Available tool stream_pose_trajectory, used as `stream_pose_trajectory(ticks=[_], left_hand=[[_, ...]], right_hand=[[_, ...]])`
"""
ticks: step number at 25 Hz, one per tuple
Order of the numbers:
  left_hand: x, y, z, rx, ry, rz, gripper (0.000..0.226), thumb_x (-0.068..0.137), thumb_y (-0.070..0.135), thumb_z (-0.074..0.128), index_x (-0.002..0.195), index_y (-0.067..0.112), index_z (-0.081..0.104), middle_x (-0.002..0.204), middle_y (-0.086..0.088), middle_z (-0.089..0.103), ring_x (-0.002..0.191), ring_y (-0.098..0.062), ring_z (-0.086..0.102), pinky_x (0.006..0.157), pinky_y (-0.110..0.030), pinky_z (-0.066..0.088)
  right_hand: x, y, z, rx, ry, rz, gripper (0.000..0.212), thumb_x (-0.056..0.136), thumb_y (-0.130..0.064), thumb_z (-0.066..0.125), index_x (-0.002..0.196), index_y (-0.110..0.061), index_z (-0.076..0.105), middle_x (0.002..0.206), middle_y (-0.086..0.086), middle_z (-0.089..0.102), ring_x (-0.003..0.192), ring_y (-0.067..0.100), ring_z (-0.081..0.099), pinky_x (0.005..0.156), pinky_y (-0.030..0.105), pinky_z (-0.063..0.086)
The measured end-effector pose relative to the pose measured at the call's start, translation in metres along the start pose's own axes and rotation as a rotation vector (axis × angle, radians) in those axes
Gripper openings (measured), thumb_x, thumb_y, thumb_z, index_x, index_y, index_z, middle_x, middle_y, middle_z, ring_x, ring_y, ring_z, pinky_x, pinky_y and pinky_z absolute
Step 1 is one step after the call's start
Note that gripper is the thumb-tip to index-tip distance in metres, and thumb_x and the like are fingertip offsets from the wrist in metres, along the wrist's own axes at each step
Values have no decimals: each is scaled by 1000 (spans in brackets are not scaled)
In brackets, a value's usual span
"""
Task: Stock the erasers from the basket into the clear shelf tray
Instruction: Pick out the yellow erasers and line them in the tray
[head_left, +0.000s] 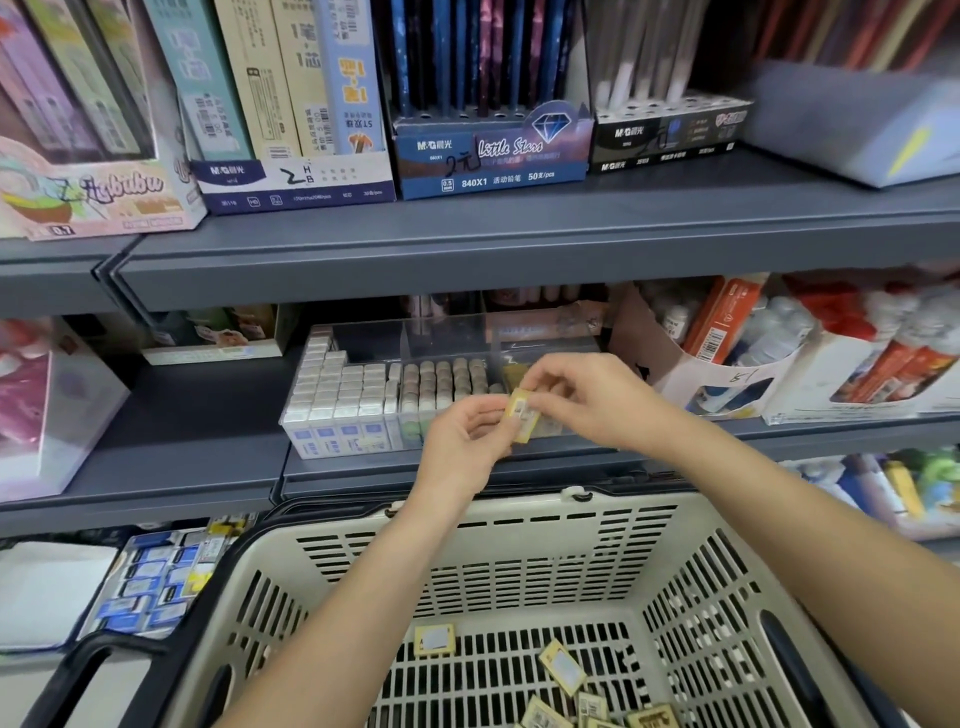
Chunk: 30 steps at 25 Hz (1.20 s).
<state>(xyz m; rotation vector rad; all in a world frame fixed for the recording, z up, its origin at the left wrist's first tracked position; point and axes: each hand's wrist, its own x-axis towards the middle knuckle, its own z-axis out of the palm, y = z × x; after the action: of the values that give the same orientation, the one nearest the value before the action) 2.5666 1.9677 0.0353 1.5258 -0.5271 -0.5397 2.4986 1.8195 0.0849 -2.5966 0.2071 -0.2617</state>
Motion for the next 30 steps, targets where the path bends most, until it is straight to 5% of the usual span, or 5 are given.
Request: stream_pose_trajectory(ticks=[6, 11, 17, 23, 30], left_hand=[[-18, -10, -46, 571, 153, 114, 14, 86, 23, 64, 90, 36, 59, 89, 25, 60, 91, 6, 56, 73, -3, 38], [-35, -21, -53, 728, 207, 183, 13, 79, 36, 69, 85, 37, 58, 79, 24, 61, 88, -4, 60, 89, -37, 47], [-38, -27, -51, 744, 218, 281, 12, 78, 27, 73, 85, 29, 64, 79, 20, 62, 84, -4, 60, 91, -39, 46], [-75, -38, -42, 447, 163, 483, 14, 82, 29, 58, 83, 42, 54, 90, 18, 55, 78, -5, 54, 67, -10, 42], [-106, -108, -30, 635, -180, 2, 17, 86, 24, 62, 99, 30, 55, 96, 13, 59, 87, -4, 57, 77, -15, 46]], right_hand=[[30, 30, -20, -227, 140, 225, 18, 91, -16, 53, 107, -17, 61, 108, 6, 63, 90, 26, 61, 75, 22, 42], [50, 39, 10, -245, -123, 273, 23, 93, -9, 45, 112, -14, 57, 114, 7, 62, 87, 20, 54, 76, 24, 44], [52, 42, 16, -308, -212, 238, 30, 96, -13, 42, 124, -13, 54, 130, 8, 55, 115, 26, 52, 97, 27, 41], [-20, 15, 7, -46, 260, 183, 17, 90, -27, 56, 105, -23, 63, 99, -5, 66, 89, 2, 59, 75, 12, 40], [-116, -8, 96, 138, -139, 201, 9, 87, -27, 61, 93, -23, 67, 86, -14, 64, 76, -6, 56, 72, 10, 45]])
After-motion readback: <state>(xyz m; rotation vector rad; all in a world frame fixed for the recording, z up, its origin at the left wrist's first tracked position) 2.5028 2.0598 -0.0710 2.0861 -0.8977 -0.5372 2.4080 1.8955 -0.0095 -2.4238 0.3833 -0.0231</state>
